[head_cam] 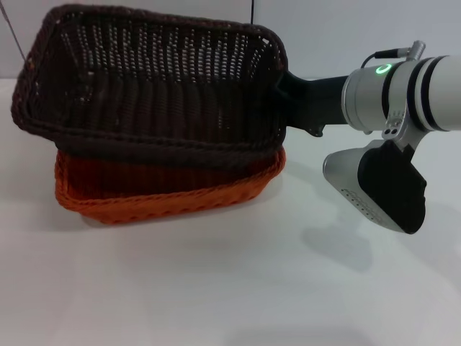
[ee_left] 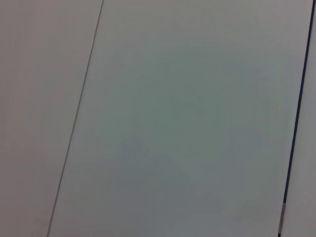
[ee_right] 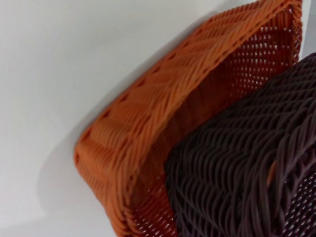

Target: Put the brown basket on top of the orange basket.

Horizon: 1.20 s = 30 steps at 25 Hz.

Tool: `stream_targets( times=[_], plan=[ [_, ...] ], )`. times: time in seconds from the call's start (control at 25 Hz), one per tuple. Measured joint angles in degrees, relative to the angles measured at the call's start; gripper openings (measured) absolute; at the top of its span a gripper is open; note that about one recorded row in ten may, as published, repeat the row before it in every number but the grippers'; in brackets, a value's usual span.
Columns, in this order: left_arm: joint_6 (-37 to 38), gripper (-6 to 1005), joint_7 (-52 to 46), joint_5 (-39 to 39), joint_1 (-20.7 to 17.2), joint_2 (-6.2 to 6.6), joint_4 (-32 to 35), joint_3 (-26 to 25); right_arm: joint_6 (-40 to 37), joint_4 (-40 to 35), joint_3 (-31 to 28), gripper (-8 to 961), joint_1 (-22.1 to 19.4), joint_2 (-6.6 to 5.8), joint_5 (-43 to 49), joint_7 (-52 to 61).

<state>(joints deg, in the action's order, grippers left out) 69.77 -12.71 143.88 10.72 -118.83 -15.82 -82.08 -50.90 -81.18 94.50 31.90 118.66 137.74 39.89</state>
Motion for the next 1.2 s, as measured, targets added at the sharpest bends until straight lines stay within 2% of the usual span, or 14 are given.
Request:
stream_targets(
  times=[0.32, 0.84, 1.04, 1.16, 1.2],
  plan=[
    [-0.21, 785, -0.03, 0.00, 0.34, 0.00, 0.00, 0.00, 1.77, 1.81, 0.35, 263, -0.58, -0.08, -1.43, -0.08],
    [-1.10, 784, -0.03, -0.03, 0.77, 0.09, 0.19, -0.21, 1.62, 0.03, 1.19, 277, -2.70, 0.08, -1.71, 0.42],
    [-1.14, 784, -0.03, -0.08, 0.65, 0.18, 0.12, -0.38, 1.64, -3.67, 1.30, 501, -5.44, 0.16, -1.48, 0.66],
    [-1.20, 784, -0.03, -0.10, 0.65, 0.25, 0.02, -0.43, 1.33, -6.26, 1.30, 710, -7.83, 0.17, -1.39, 0.75],
    [-1.23, 784, -0.03, -0.10, 0.67, 0.27, 0.05, -0.44, 1.33, -6.26, 1.30, 710, -7.83, 0.17, -1.39, 0.75]
  ],
)
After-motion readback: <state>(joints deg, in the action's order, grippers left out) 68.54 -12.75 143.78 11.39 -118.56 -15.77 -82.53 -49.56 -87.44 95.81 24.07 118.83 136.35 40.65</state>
